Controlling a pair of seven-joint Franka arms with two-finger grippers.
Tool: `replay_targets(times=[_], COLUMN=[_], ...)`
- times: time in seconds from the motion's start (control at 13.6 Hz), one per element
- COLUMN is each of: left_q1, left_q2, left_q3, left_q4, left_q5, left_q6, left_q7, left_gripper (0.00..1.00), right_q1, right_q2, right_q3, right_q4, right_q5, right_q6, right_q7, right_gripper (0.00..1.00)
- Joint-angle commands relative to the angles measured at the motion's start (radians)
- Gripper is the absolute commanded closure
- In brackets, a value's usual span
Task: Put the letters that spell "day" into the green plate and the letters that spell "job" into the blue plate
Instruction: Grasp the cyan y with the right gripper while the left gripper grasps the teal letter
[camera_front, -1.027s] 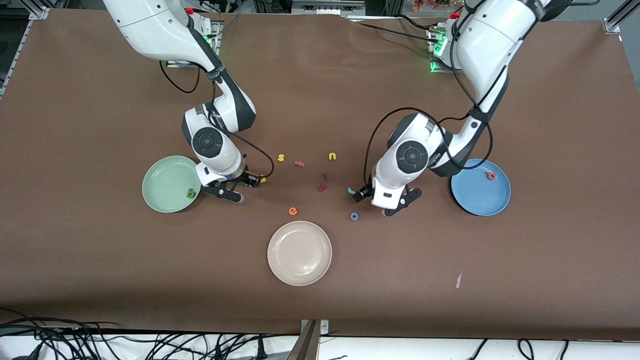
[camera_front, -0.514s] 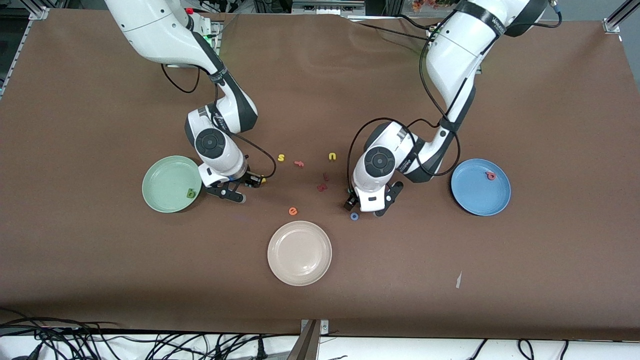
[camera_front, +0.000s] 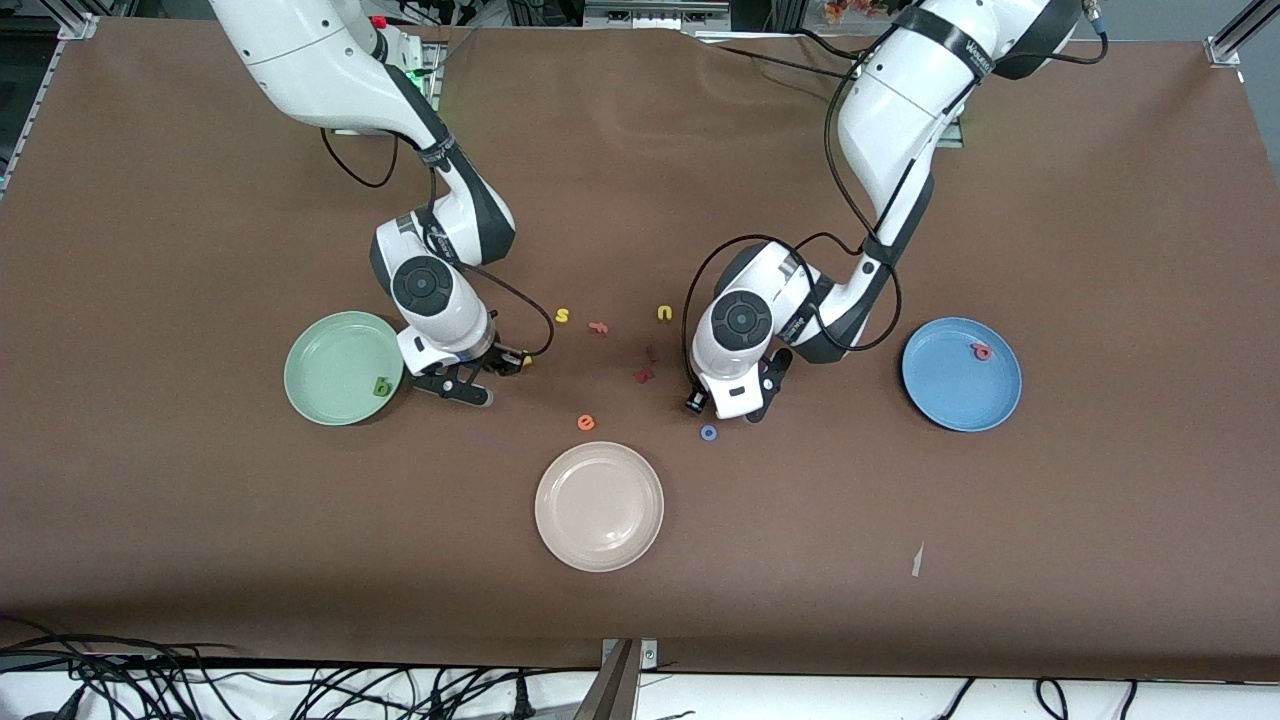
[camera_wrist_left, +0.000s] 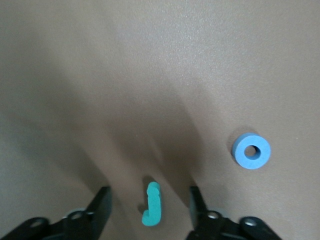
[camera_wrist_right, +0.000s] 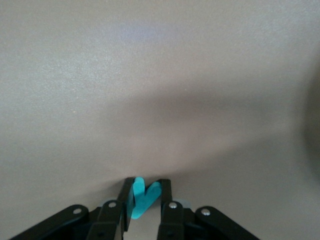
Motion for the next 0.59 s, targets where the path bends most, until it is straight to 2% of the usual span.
replay_targets(times=[0.0,0.22,0.51], left_q1=[-0.016,-0.014,0.050], left_q2=[0.017,0.027,-0.018], left_q3=[0.010,0.010,0.004], left_q4=[0.024,0.024,0.030], left_q5=[0.024,0.025,0.027], left_q6=[-0.015,-0.012,-0.037], left_q7=[-0.057,-0.062,0.022], left_gripper=[0.65,1.00,1.00], right_q1=[-0.003,-0.006,-0.019], right_q2=[-0.023,-0.036,-0.077], right_q3=[-0.025,-0.057,-0.126], right_q4=[0.037,0.153,0.167], right_q5=[-0.016,-0.005,0.012], right_q6=[-0.049,-0.286,-0.380], right_q7=[-0.039,-0.115,-0.273], right_gripper=[0.98,0.98,0.98])
